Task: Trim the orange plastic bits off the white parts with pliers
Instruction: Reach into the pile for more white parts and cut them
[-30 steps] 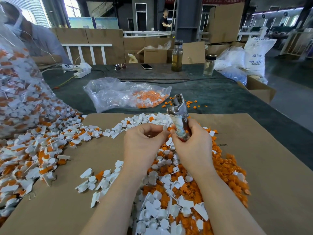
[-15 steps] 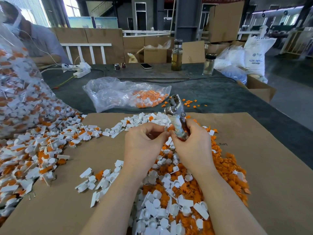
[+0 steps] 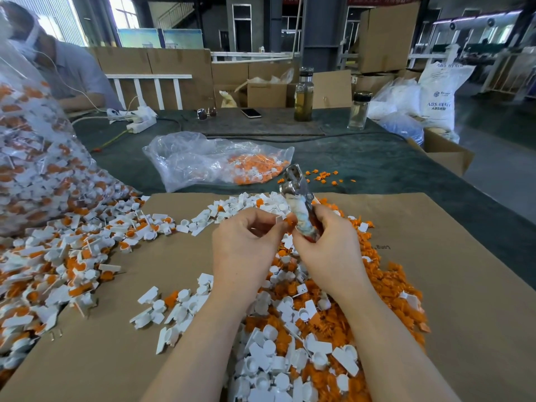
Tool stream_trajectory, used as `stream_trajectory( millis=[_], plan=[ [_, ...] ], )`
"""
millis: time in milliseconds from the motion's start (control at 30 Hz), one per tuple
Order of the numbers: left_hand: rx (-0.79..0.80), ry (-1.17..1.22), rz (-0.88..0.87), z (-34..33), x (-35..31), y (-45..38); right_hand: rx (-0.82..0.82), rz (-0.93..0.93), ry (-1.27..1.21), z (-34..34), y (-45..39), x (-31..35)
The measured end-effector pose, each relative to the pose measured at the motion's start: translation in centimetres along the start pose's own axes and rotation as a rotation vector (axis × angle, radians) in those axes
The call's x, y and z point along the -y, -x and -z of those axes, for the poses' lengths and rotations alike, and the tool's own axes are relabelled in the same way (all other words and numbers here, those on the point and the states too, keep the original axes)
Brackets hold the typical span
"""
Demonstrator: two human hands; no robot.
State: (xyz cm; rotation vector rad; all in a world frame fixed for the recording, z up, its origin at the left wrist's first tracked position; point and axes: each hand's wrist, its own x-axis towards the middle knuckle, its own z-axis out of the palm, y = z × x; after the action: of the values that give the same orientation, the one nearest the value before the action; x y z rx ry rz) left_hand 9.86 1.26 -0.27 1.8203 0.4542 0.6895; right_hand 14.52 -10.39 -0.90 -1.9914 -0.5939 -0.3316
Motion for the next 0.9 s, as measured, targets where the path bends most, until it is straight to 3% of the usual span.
stream_trajectory(
  millis=[233, 467, 700, 900],
  plan=[
    [-0.027, 0.22, 0.052, 0.8, 0.2, -0.5, 0.186, -0.136, -0.199, 1.3, -0.3, -0.2],
    [-0.018, 0.431, 0.063, 1.6, 0.2, -0.7, 0.387, -0.119, -0.093, 1.8, -0.1, -0.1],
    [0.005, 0.218, 0.027, 0.9, -0.1, -0.2, 0.041, -0.048, -0.113, 0.7, 0.0, 0.1],
    [0.016, 0.13, 0.0, 0.1, 0.0, 0.1, 0.012, -0.036, -0.062, 0.5, -0.1, 0.0]
  ],
)
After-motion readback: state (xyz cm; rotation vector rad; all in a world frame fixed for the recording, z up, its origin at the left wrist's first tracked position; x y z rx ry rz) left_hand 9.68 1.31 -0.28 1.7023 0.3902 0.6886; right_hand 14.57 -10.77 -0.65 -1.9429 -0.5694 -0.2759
